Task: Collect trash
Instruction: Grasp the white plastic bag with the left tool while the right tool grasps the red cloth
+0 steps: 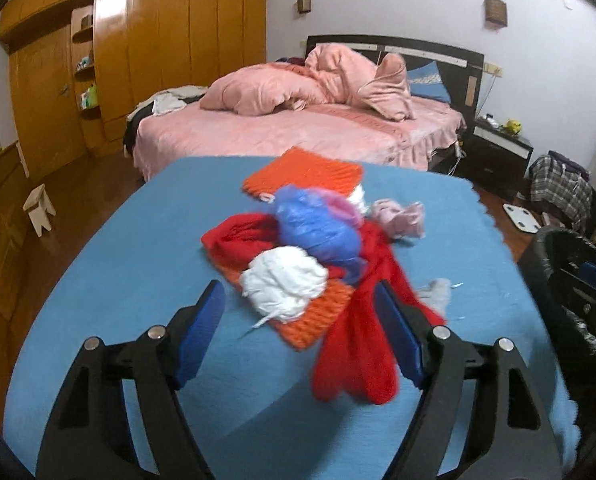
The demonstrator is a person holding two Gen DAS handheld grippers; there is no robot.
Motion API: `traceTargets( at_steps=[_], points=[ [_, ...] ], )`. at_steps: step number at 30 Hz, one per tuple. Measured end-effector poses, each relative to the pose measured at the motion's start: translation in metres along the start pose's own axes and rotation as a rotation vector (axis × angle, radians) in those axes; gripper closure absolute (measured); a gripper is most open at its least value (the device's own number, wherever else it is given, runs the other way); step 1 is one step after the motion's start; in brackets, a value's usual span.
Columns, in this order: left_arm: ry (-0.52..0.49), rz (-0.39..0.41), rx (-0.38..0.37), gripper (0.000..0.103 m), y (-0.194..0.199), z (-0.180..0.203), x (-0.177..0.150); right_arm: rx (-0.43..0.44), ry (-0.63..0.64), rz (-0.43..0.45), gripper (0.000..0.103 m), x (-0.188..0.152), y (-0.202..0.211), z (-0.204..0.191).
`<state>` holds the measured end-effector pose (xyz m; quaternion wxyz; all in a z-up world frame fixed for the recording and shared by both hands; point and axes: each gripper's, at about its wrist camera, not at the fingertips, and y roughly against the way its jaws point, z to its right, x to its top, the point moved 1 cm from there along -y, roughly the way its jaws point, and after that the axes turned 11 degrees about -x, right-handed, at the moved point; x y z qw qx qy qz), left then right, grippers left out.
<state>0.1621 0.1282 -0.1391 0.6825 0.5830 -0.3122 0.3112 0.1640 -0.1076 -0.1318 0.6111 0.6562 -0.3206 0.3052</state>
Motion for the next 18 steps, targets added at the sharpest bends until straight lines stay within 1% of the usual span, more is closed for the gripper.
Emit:
traceTargets(
  at_steps=[6, 8, 11, 12, 16, 18],
  points=[
    [0.009, -0.025, 0.001, 0.029, -0.022, -0.007, 0.001, 0.003, 0.018, -0.029, 0.006, -0.003, -0.016, -0.012],
    [0.014, -0.034, -0.001, 0.032, -0.028, -0.008, 0.001, 0.003, 0.023, -0.037, 0.006, -0.003, -0.02, -0.014],
    [0.024, -0.064, -0.009, 0.047, -0.038, -0.01, -0.001, 0.0, 0.031, -0.046, 0.006, -0.005, -0.024, -0.015],
    [0.026, -0.073, -0.013, 0.054, -0.04, -0.01, -0.002, -0.001, 0.032, -0.048, 0.006, -0.006, -0.024, -0.015],
    [0.035, -0.066, -0.021, 0.063, -0.038, -0.011, -0.004, 0.0, 0.04, -0.052, 0.006, -0.007, -0.027, -0.019],
    [0.04, -0.058, -0.021, 0.066, -0.036, -0.011, -0.005, 0.004, 0.045, -0.051, 0.006, -0.007, -0.027, -0.021]
  ],
)
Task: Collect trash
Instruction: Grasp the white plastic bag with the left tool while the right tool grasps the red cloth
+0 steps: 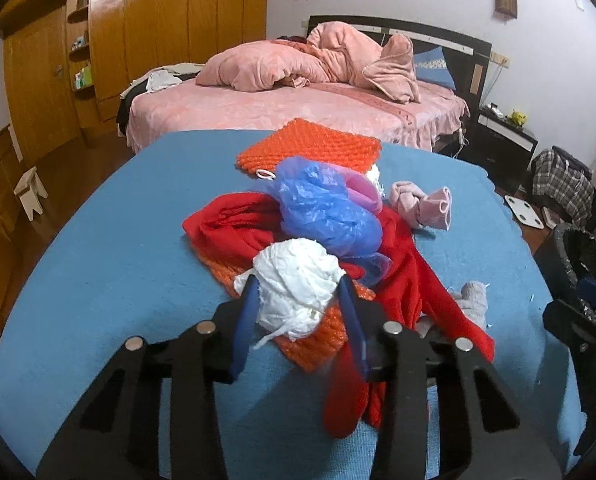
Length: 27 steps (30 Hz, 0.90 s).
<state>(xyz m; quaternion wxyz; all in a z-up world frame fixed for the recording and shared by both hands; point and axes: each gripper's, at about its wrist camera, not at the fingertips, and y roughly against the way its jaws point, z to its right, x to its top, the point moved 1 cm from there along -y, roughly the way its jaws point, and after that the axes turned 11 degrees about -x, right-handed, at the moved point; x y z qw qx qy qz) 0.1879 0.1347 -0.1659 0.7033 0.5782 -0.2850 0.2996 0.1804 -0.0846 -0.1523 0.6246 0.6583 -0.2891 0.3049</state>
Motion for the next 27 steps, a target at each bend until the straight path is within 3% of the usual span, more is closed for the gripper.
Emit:
traceTargets(
  at_steps=[15, 21, 27],
  points=[
    [0.011, 0.08, 0.011, 0.068, 0.044, -0.014, 0.0, 0.052, 0.028, 0.02, 0.008, 0.014, -0.005, -0.03],
    [0.035, 0.07, 0.037, 0.068, 0.043, -0.029, -0.006, 0.086, 0.037, 0.005, 0.02, 0.022, -0.016, -0.051],
    [0.041, 0.078, 0.061, 0.068, 0.045, -0.04, -0.003, 0.121, 0.055, -0.025, 0.024, 0.025, -0.026, -0.076]
  ],
)
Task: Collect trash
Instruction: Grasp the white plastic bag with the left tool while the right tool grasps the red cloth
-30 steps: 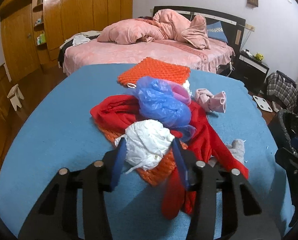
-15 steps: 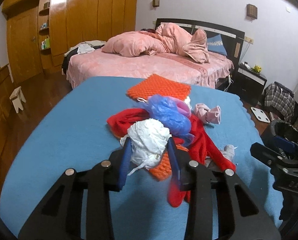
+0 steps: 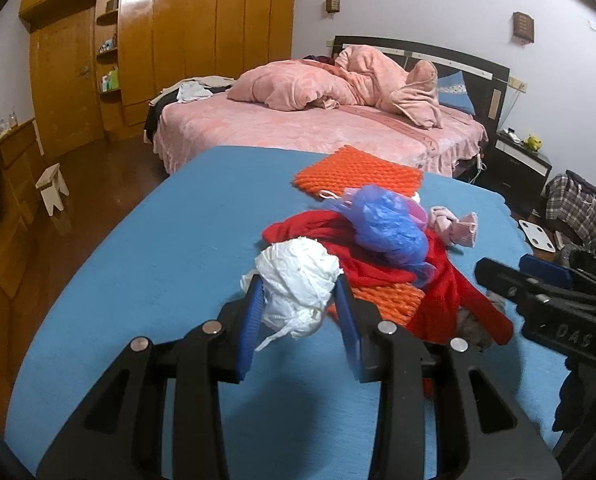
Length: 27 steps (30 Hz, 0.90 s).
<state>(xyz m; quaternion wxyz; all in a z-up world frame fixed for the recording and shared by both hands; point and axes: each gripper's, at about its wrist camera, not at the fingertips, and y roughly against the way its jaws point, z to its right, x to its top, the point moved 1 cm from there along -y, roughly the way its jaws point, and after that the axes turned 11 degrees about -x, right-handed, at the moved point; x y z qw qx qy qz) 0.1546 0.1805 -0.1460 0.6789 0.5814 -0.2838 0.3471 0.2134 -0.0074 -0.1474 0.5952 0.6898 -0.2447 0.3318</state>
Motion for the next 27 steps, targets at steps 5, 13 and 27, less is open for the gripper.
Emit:
traceTargets(
  at_steps=[5, 13, 27],
  points=[
    [0.009, 0.001, 0.009, 0.068, 0.0, -0.007, 0.001, 0.003, 0.022, -0.054, 0.029, -0.002, -0.018, -0.014],
    [0.022, -0.008, 0.007, 0.068, -0.003, -0.008, -0.002, -0.001, 0.066, -0.12, 0.057, -0.009, -0.033, -0.025],
    [0.003, 0.004, -0.015, 0.068, 0.004, 0.003, 0.0, 0.097, 0.058, -0.02, 0.099, 0.003, 0.004, -0.014]
  ],
)
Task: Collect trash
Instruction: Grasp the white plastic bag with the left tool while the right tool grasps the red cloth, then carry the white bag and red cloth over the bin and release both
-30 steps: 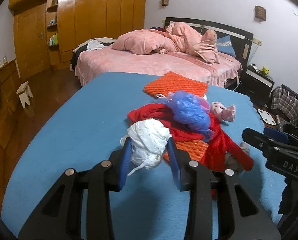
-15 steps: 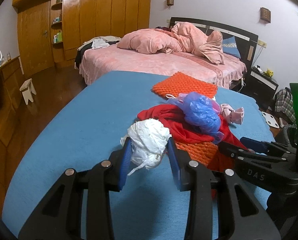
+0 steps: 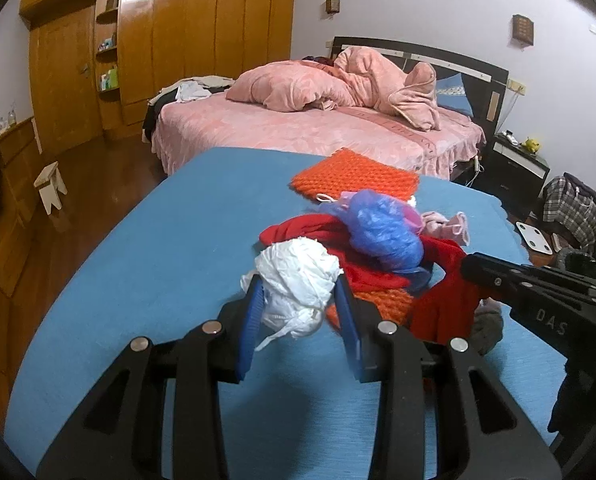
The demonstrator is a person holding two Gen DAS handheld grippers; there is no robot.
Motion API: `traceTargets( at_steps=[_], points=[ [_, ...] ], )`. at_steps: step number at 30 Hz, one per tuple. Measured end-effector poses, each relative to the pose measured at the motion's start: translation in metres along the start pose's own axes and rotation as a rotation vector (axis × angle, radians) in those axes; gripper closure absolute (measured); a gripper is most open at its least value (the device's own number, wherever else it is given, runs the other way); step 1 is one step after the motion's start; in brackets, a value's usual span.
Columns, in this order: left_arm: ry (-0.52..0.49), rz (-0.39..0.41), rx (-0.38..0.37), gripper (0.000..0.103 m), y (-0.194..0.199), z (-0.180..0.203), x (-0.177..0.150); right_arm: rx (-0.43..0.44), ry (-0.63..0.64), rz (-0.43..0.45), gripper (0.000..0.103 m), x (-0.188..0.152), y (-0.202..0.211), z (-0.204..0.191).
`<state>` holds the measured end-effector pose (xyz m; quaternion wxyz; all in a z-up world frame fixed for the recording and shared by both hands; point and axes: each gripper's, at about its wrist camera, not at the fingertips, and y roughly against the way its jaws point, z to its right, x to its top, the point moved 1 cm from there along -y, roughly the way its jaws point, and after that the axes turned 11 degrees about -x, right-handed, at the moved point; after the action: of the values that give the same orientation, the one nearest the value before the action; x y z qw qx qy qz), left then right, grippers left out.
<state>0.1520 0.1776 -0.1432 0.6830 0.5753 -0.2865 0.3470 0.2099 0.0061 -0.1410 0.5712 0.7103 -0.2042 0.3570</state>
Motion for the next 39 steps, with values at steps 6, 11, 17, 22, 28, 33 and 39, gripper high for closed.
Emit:
traceTargets(
  at_steps=[6, 11, 17, 22, 28, 33, 39],
  points=[
    [-0.001, -0.003, -0.013, 0.068, 0.003, 0.004, -0.001, 0.01, -0.017, 0.006, 0.099, 0.002, 0.005, 0.007],
    [-0.014, 0.002, -0.023, 0.068, 0.008, 0.01, 0.001, 0.049, -0.039, 0.052, 0.099, 0.008, 0.029, 0.015],
    [-0.03, 0.02, -0.047, 0.068, 0.021, 0.023, 0.006, 0.084, -0.046, 0.107, 0.099, 0.016, 0.056, 0.022],
    [-0.058, 0.029, -0.066, 0.068, 0.03, 0.039, 0.012, 0.086, -0.047, 0.149, 0.099, 0.021, 0.08, 0.03],
    [-0.075, 0.042, -0.097, 0.068, 0.038, 0.056, 0.021, 0.076, -0.056, 0.193, 0.099, 0.024, 0.104, 0.044],
    [-0.084, 0.057, -0.133, 0.068, 0.043, 0.073, 0.026, 0.06, -0.075, 0.215, 0.099, 0.027, 0.119, 0.062],
    [-0.111, 0.058, -0.177, 0.068, 0.044, 0.097, 0.029, 0.022, -0.099, 0.232, 0.099, 0.022, 0.136, 0.087]
  ],
)
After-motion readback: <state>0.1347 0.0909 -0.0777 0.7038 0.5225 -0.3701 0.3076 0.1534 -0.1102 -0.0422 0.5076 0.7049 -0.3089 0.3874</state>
